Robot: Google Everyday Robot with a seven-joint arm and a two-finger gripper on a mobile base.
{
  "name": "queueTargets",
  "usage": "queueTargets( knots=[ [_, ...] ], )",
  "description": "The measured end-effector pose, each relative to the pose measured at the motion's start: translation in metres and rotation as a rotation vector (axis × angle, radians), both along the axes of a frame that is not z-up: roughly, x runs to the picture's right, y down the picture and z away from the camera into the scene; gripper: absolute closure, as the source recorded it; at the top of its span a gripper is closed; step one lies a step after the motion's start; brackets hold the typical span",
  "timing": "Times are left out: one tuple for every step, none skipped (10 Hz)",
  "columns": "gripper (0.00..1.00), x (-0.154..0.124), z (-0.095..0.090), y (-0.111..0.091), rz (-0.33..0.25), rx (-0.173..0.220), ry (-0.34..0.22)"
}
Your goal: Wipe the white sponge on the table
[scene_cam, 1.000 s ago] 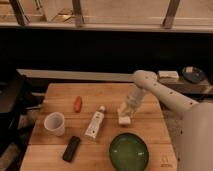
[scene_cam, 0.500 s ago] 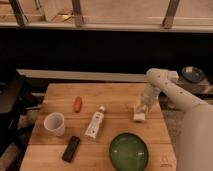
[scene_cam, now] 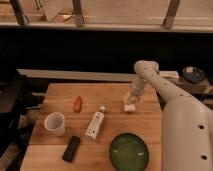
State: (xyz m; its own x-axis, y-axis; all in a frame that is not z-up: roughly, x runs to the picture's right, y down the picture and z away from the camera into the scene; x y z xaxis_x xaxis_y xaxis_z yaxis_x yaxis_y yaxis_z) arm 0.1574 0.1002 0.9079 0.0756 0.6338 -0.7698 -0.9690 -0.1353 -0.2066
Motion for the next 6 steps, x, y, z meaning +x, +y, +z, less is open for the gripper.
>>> queueTargets(
  knots=[
    [1.00,-0.013,-0.006,0.006,-0.001,-0.012,-0.038],
    [1.00,-0.024,-0.014,0.015,0.000,-0.029,-0.073],
    [1.00,-0.029,-0.024,0.027,0.012,-0.050,-0.099],
    [1.00,-0.028,-0.030,0.035,0.029,-0.063,-0.102],
    [1.00,-0.023,-0.035,0.043,0.048,-0.077,-0.094],
    [1.00,-0.011,-0.039,0.050,0.080,-0.090,-0.069]
  ],
)
